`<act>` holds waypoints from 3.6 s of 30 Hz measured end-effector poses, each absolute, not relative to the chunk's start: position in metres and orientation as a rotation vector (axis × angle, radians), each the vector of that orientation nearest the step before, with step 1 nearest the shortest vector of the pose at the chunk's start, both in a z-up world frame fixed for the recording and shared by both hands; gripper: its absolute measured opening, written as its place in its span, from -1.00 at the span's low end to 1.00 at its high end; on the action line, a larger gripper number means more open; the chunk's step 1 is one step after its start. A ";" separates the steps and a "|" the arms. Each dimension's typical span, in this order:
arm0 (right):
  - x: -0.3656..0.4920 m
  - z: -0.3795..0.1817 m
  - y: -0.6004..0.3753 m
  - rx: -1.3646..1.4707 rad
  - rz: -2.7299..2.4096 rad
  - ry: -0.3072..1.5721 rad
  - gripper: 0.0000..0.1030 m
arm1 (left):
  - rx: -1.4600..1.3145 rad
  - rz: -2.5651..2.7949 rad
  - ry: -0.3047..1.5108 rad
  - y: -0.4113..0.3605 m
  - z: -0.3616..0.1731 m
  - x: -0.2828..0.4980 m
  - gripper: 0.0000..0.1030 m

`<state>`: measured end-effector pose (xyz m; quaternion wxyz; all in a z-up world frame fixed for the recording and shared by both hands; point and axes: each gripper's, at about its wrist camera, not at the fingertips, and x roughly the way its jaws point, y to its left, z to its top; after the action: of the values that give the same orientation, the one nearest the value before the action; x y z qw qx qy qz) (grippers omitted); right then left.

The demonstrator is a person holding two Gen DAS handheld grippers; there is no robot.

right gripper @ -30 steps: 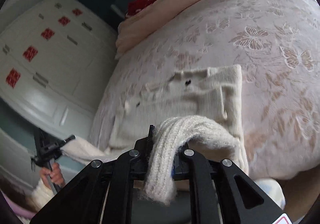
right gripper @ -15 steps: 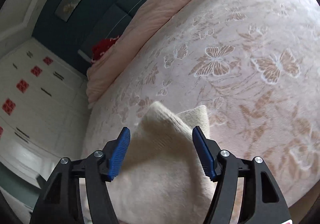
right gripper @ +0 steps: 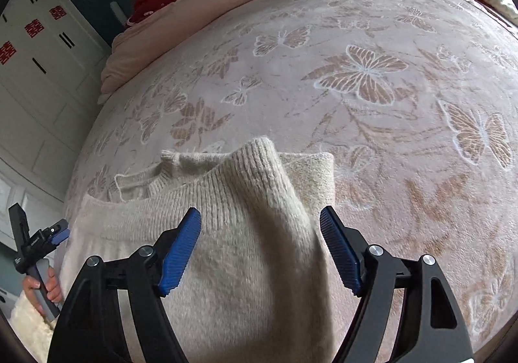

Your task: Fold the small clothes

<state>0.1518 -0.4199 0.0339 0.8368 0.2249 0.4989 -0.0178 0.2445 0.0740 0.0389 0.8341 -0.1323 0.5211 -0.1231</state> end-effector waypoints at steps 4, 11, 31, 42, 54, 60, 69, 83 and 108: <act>0.172 0.022 -0.409 0.454 -0.023 1.085 -0.06 | -0.334 -0.289 1.129 0.069 0.031 0.254 -0.19; 0.171 0.103 -0.409 0.482 0.008 0.852 -0.85 | -0.400 -0.252 0.982 0.092 0.100 0.255 -0.88; 0.185 0.086 -0.390 0.411 -0.052 0.909 -0.55 | -0.193 -0.038 0.996 0.066 0.095 0.264 -0.65; 0.238 -0.003 -0.261 0.353 0.190 1.160 -0.96 | -0.213 -0.171 1.169 -0.016 0.004 0.249 -0.45; 0.119 0.061 -0.459 0.543 -0.166 0.994 -0.12 | -0.308 -0.220 1.075 0.051 0.032 0.220 -0.26; 0.030 0.048 -0.437 0.569 -0.167 1.069 0.14 | -0.376 -0.092 1.054 0.130 0.068 0.154 0.18; 0.007 0.008 -0.412 0.819 -0.088 1.105 0.24 | -0.673 -0.131 1.112 0.148 0.032 0.093 0.35; 0.011 -0.004 -0.421 0.703 -0.134 1.182 -0.82 | -0.549 -0.023 1.244 0.138 0.012 0.104 -0.71; 0.187 0.008 -0.317 0.246 0.069 1.160 -1.00 | -0.137 -0.153 1.184 0.001 0.021 0.192 -0.16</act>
<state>0.1868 -0.3175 0.0077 0.8288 0.1157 0.5465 0.0324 0.1924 0.0010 0.0212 0.8249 -0.0645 0.5569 -0.0721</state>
